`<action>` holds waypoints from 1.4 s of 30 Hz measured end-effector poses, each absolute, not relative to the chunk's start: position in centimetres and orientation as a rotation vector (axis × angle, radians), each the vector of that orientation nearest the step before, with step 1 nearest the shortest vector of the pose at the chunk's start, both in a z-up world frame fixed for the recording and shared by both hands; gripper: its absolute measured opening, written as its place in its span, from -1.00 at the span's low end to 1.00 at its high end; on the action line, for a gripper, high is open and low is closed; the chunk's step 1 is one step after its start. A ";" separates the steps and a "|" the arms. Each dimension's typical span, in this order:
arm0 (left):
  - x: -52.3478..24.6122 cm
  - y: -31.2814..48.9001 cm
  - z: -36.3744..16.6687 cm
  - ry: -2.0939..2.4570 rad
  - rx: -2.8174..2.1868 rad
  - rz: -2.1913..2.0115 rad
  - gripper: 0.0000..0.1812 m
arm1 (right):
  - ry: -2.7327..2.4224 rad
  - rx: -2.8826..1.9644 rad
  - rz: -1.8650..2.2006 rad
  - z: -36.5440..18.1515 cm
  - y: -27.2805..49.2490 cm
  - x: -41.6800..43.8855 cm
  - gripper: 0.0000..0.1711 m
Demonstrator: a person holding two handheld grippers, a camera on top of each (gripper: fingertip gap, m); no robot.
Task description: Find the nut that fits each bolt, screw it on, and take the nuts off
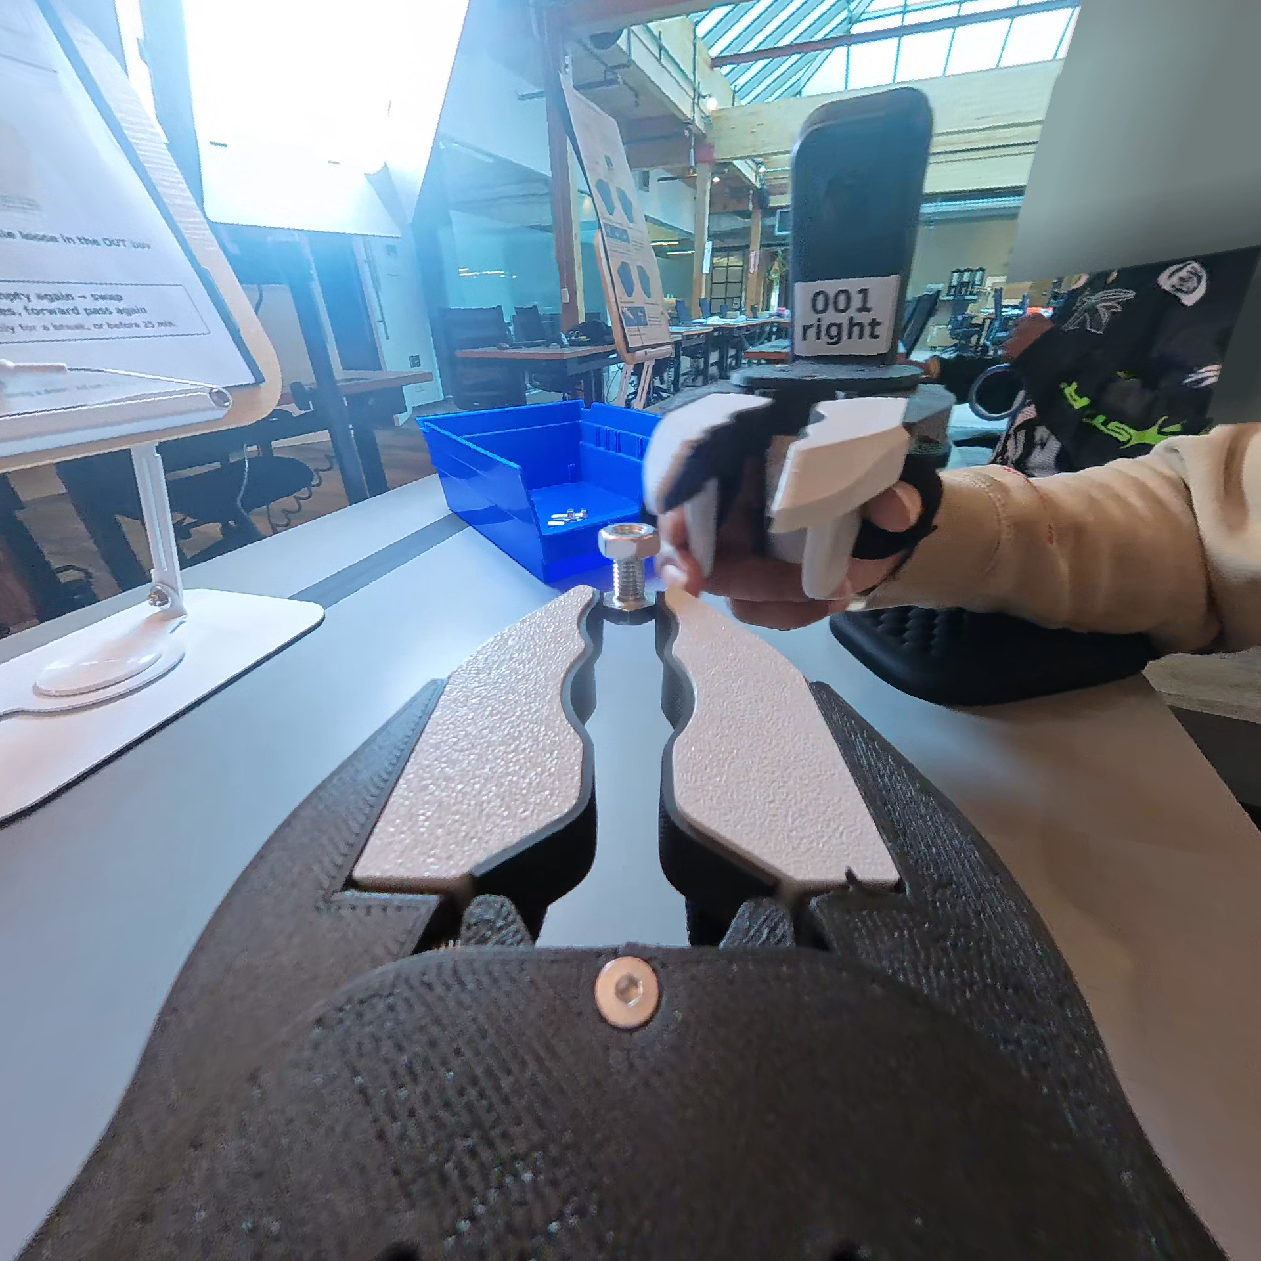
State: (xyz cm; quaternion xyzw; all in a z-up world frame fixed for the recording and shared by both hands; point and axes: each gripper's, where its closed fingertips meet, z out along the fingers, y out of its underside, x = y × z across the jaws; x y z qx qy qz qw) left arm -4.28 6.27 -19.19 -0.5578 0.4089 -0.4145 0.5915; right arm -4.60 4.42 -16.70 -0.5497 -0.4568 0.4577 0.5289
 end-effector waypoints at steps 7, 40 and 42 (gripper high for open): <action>-4.4 6.5 -19.3 0.946 -1.313 -0.956 -0.84 | -1.180 -1.276 1.143 -17.2 2.8 -4.8 -0.91; -4.2 6.2 -19.3 0.970 -1.304 -0.967 -0.84 | -1.068 -1.289 1.134 -16.8 4.2 -4.5 -0.72; -4.1 6.1 -19.3 0.975 -1.304 -0.978 -0.84 | -1.030 -1.322 1.125 -17.1 5.0 -4.6 -0.57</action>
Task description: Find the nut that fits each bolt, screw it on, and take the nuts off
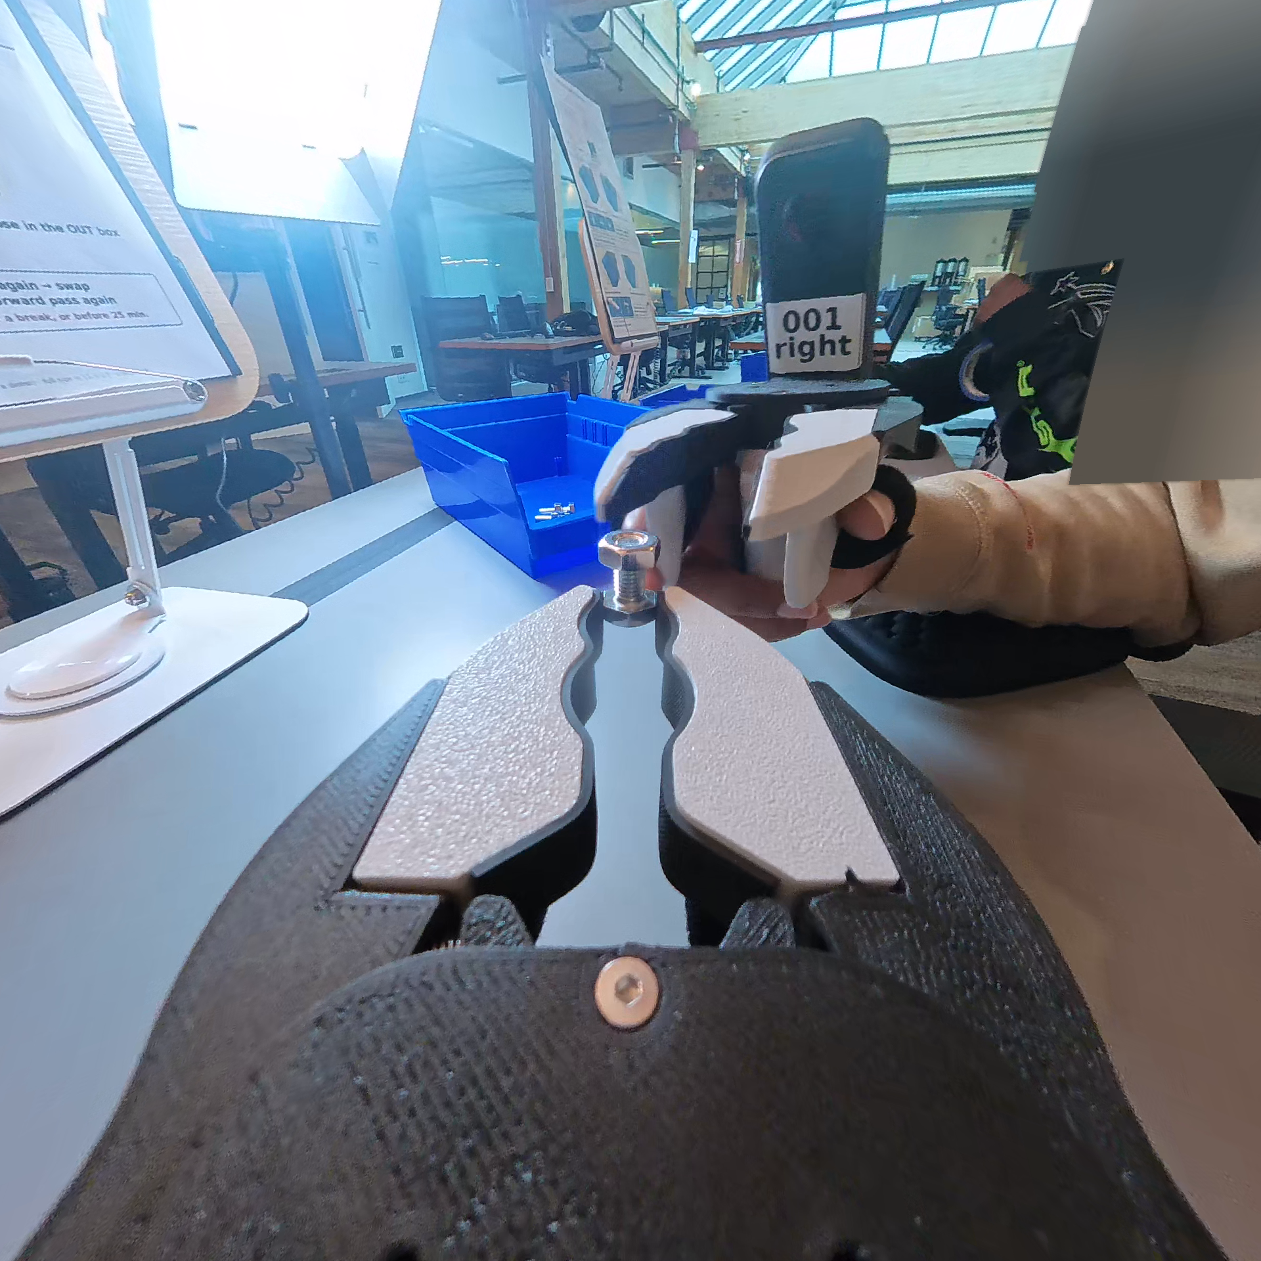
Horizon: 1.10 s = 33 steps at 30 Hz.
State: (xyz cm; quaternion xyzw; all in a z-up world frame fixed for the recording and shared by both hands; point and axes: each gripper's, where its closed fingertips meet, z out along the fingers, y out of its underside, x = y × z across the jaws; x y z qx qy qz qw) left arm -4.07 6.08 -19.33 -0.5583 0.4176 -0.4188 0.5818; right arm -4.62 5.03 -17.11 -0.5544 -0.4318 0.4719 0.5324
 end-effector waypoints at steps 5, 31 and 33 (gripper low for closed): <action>-4.0 6.0 -19.4 0.987 -1.323 -0.972 -0.84 | -1.132 -1.261 1.155 -17.2 3.3 -4.6 -0.99; -3.6 6.0 -21.1 1.072 -1.484 -0.956 -0.84 | -1.057 -1.359 1.147 -18.2 5.3 -3.9 -0.64; -3.4 5.8 -21.1 1.083 -1.481 -0.949 -0.84 | -1.082 -1.374 1.147 -18.9 5.1 -4.3 -0.59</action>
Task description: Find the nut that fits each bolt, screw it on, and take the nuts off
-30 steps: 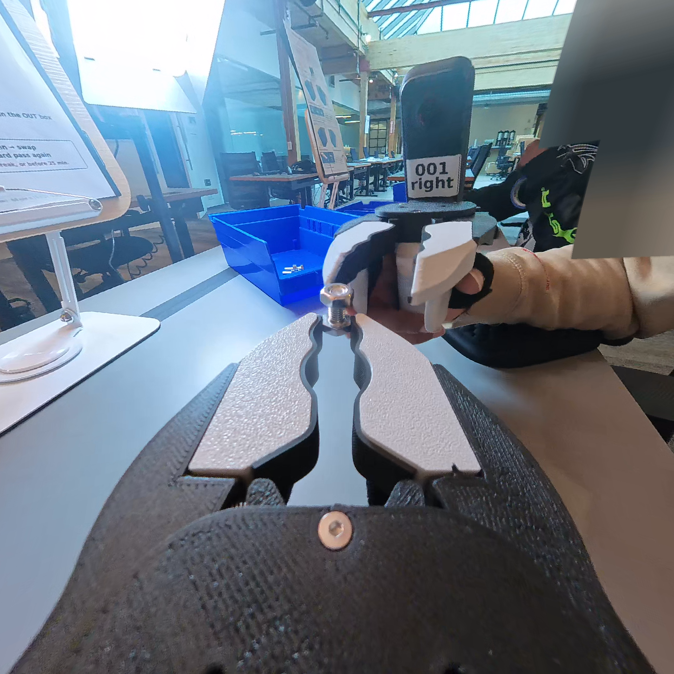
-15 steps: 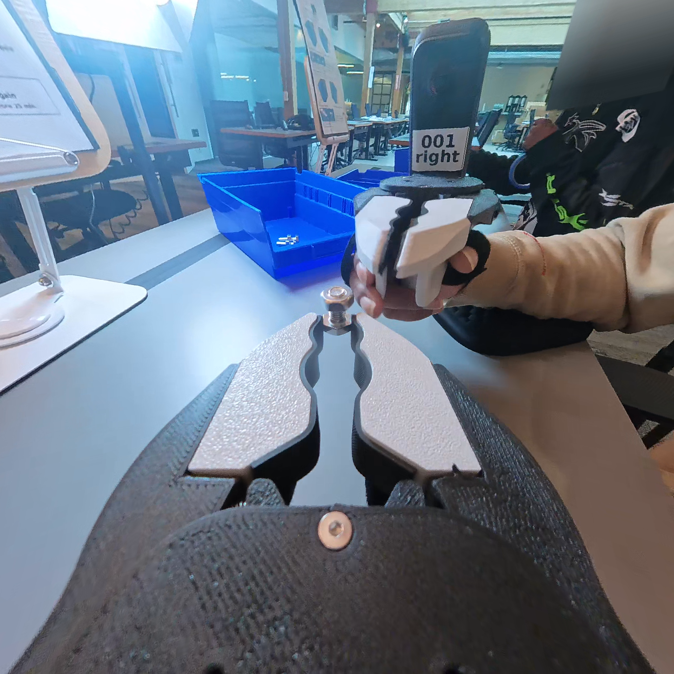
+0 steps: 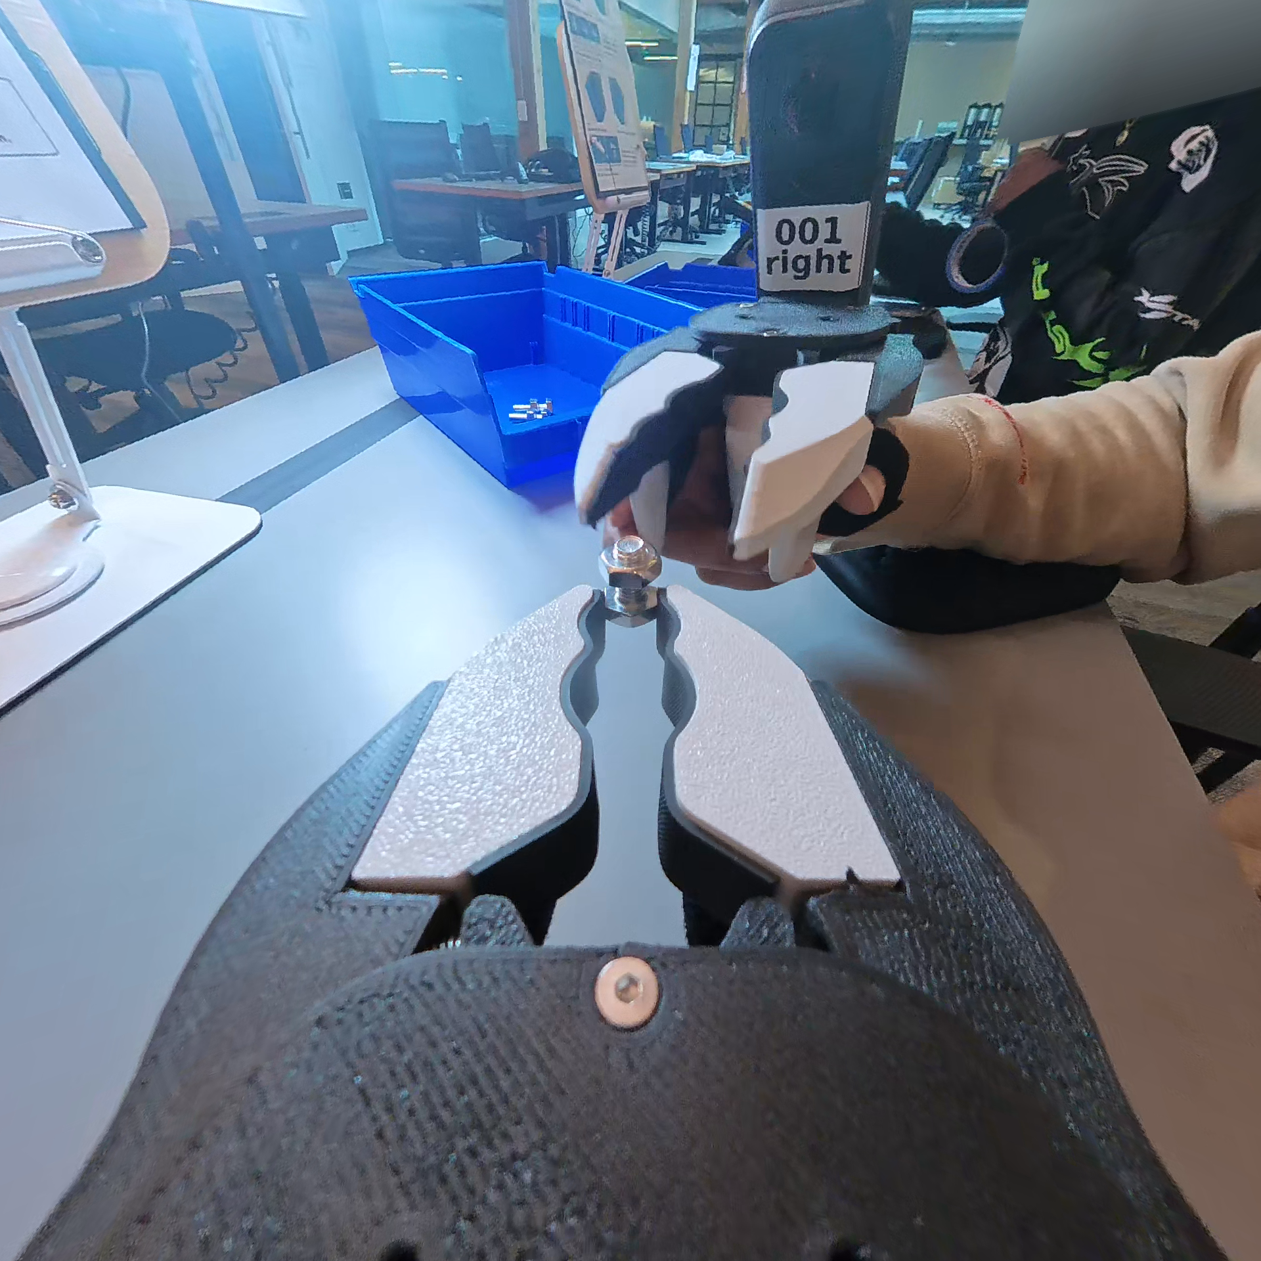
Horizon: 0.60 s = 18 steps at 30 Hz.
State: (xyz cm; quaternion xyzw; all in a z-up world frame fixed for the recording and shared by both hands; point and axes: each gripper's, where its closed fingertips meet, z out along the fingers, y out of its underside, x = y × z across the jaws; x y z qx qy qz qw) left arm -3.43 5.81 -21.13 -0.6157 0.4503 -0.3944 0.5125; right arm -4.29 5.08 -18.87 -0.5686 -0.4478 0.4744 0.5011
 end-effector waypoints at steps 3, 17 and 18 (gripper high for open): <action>-3.6 5.9 -21.1 1.082 -1.481 -0.925 -0.84 | -1.162 -1.337 1.186 -18.8 3.8 -3.9 -0.98; -3.5 5.9 -21.4 1.122 -1.475 -0.868 -0.84 | -1.081 -1.353 1.177 -18.7 4.9 -3.9 -0.80; -3.4 5.8 -21.5 1.128 -1.474 -0.868 -0.84 | -1.070 -1.364 1.170 -18.9 5.0 -4.1 -0.70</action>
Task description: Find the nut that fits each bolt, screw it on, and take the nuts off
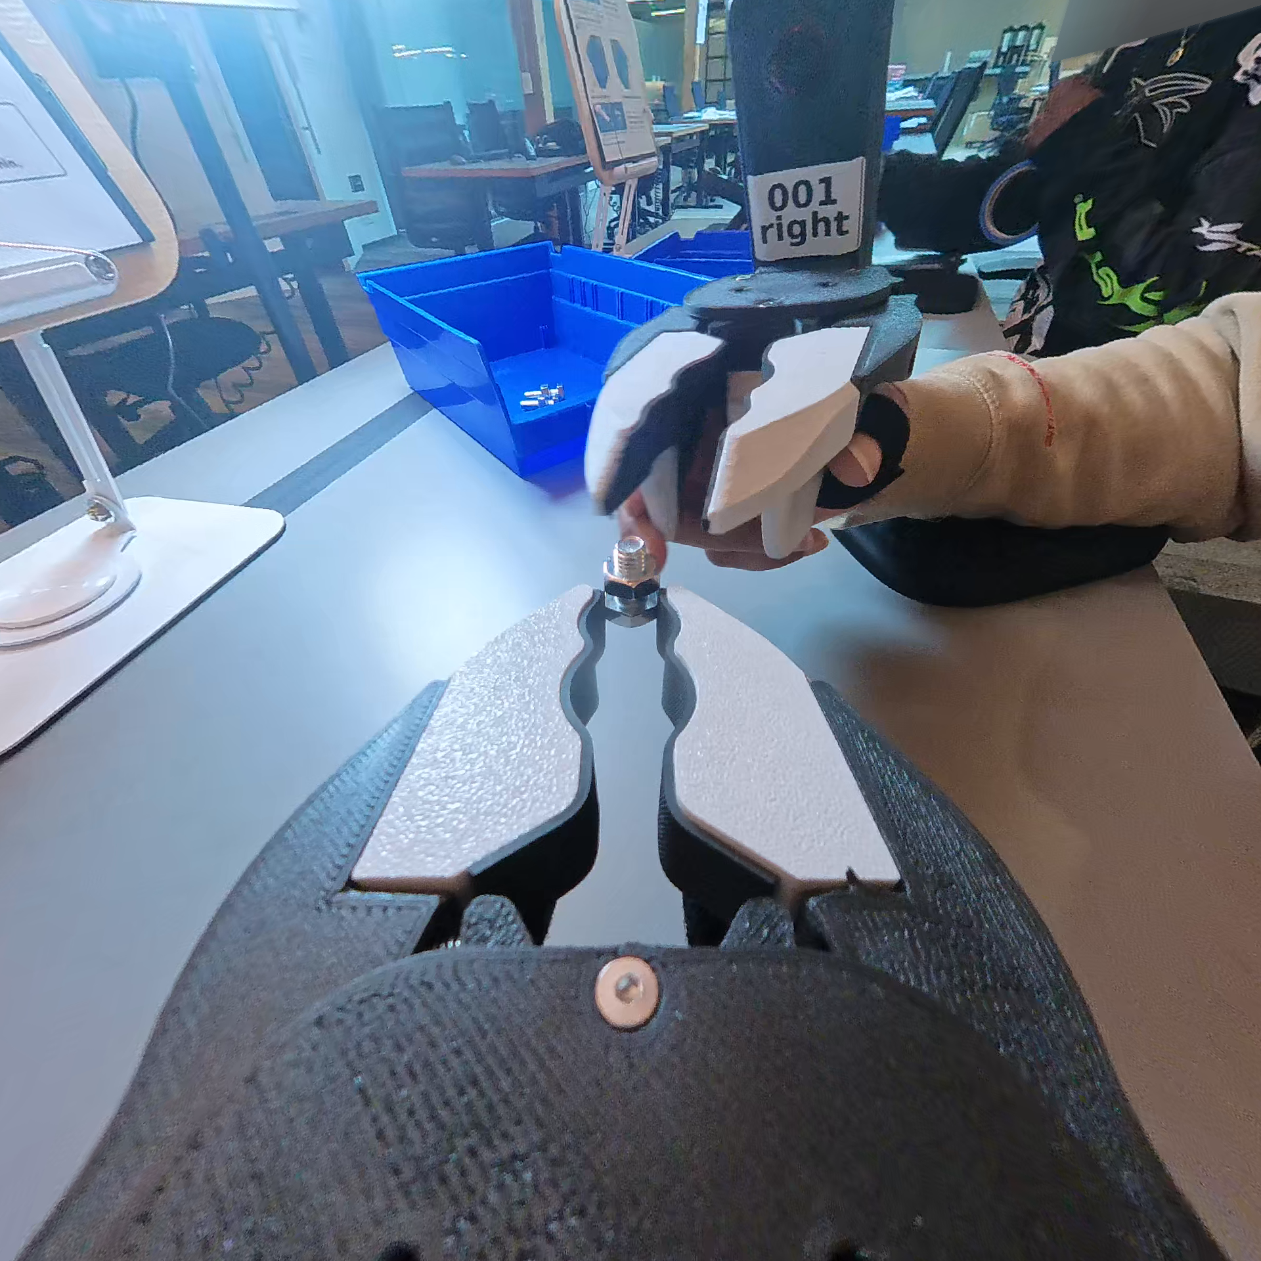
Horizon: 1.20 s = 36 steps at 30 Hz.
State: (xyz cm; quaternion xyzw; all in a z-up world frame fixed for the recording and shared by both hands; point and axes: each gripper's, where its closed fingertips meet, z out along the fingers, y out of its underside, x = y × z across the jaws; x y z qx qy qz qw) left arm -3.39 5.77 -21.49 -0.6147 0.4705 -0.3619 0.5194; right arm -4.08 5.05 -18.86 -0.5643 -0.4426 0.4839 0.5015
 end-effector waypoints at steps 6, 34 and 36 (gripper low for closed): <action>-3.5 5.9 -21.5 1.127 -1.476 -0.859 -0.84 | -1.150 -1.337 1.257 -18.6 3.5 -3.8 -1.00; -3.2 5.7 -23.3 1.178 -1.487 -0.866 -0.77 | -0.819 -1.855 0.370 -14.1 17.8 14.1 -0.92; -3.3 6.1 -23.9 1.169 -1.509 -0.862 -0.83 | -0.679 -2.053 0.207 -16.1 22.0 20.7 -0.92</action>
